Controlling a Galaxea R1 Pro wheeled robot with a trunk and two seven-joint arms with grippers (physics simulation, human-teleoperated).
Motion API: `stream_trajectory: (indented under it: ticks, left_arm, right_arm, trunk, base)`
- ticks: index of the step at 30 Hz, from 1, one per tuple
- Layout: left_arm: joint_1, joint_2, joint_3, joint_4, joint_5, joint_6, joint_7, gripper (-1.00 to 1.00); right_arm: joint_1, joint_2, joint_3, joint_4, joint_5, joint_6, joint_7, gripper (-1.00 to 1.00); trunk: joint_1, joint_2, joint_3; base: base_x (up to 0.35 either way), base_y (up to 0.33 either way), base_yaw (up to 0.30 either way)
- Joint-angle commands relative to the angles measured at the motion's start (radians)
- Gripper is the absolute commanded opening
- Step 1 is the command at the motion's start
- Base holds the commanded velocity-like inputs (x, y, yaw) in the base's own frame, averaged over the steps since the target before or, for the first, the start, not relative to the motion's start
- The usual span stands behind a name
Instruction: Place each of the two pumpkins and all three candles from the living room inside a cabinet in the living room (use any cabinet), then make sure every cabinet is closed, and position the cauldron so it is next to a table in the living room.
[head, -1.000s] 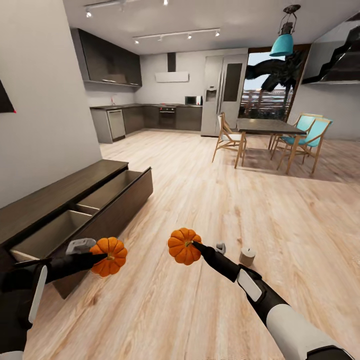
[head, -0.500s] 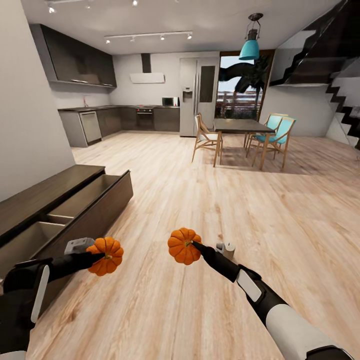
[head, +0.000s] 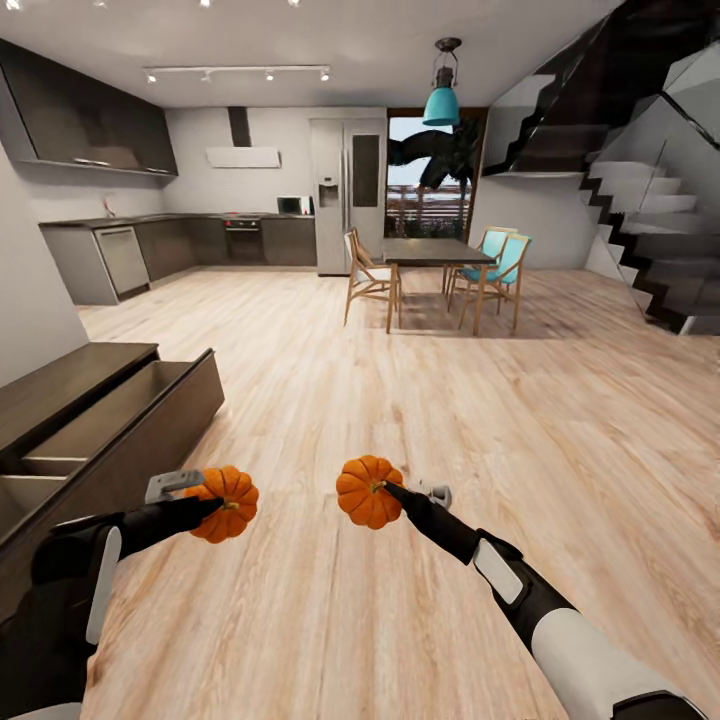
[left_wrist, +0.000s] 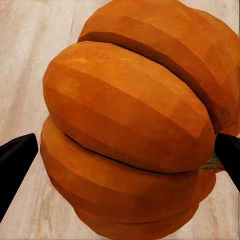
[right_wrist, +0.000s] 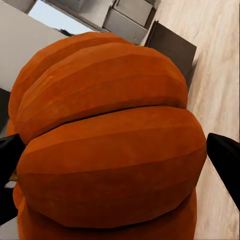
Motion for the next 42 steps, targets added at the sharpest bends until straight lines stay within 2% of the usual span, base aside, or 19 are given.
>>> stream_trajectory:
  ticks: [1,5,8,25,34,42]
  left_arm:
    - [-0.001,0.001,0.001,-0.001,0.002,0.005,-0.008,-1.0]
    - [-0.001,0.008,0.005,0.0,0.029,0.006,-0.007,-1.0]
    - [-0.001,0.009,0.002,0.001,0.035,0.007,-0.007,-1.0]
    - [0.0,0.01,0.009,0.003,0.039,0.007,-0.007,-1.0]
    - [0.0,0.01,0.004,0.003,0.039,0.007,-0.007,-1.0]
    - [0.0,0.01,0.005,0.003,0.039,0.007,-0.007,-1.0]
  right_arm:
    - [-0.001,-0.001,0.002,-0.001,-0.014,0.008,-0.002,-1.0]
    - [-0.001,-0.002,0.002,-0.002,-0.014,0.002,-0.002,-1.0]
    - [-0.001,-0.002,0.002,-0.002,-0.014,0.001,-0.002,-1.0]
    - [-0.001,-0.002,0.002,-0.002,-0.014,-0.006,-0.002,-1.0]
    - [-0.001,-0.002,0.003,-0.002,-0.013,-0.005,-0.001,-1.0]
    - [-0.001,-0.002,0.003,-0.002,-0.013,-0.006,-0.001,-1.0]
  trunk:
    - [0.0,0.0,0.0]
    - [0.0,0.0,0.0]
    - [0.0,0.0,0.0]
    - [0.0,0.0,0.0]
    - [0.0,0.0,0.0]
    - [0.0,0.0,0.0]
  base:
    - [0.171,0.0,-0.264]
    - [0.177,0.0,-0.179]
    - [0.04,0.093,-0.047]
    - [0.07,0.297,-0.002]
    - [0.26,0.226,0.0]
    - [0.327,0.029,0.0]
